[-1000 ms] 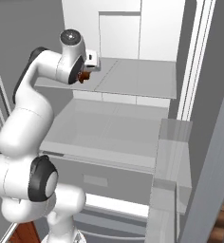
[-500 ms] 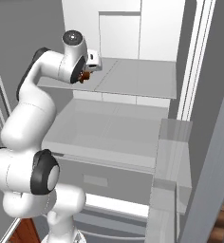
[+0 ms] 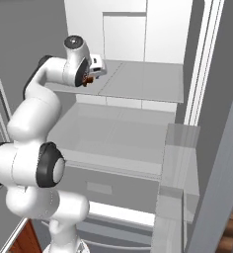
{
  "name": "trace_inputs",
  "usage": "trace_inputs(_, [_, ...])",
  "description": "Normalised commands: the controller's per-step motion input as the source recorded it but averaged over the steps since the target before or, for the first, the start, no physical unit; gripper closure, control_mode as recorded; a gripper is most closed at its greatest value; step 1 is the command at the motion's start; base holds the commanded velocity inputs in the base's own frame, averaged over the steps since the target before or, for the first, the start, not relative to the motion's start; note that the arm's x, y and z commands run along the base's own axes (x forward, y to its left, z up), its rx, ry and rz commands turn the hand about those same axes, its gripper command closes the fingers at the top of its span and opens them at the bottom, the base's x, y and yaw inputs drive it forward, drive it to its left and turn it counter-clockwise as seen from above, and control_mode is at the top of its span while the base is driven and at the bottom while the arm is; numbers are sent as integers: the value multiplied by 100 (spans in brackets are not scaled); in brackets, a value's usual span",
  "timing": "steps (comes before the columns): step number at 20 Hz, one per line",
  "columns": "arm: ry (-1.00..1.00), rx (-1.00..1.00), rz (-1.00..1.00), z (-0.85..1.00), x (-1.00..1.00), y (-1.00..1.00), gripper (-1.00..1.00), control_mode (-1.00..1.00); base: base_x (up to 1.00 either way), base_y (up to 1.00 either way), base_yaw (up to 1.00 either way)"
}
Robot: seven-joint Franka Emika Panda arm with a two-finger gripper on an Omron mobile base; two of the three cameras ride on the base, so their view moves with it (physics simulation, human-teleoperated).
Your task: Gather the lime and garlic from the fridge and place them on a tray on the dining counter. Then gather the chicken drumsticks from the fridge and place them on the other tray.
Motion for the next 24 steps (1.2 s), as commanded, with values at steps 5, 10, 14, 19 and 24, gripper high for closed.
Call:
trace_inputs(5, [23, 0, 1, -12, 27, 0, -100, -100, 0, 0, 0])
trace_inputs(10, [25, 0, 1, -20, 23, 0, 100, -100, 0, 0, 0])
trace_inputs(14, [12, 0, 0, -29, 14, 0, 100, -100, 0, 0, 0])
trace_inputs(19, [1, 0, 1, -32, 0, 0, 100, -100, 0, 0, 0])
trace_inputs(24, [-1, 0, 1, -28, 0, 0, 100, -100, 0, 0, 0])
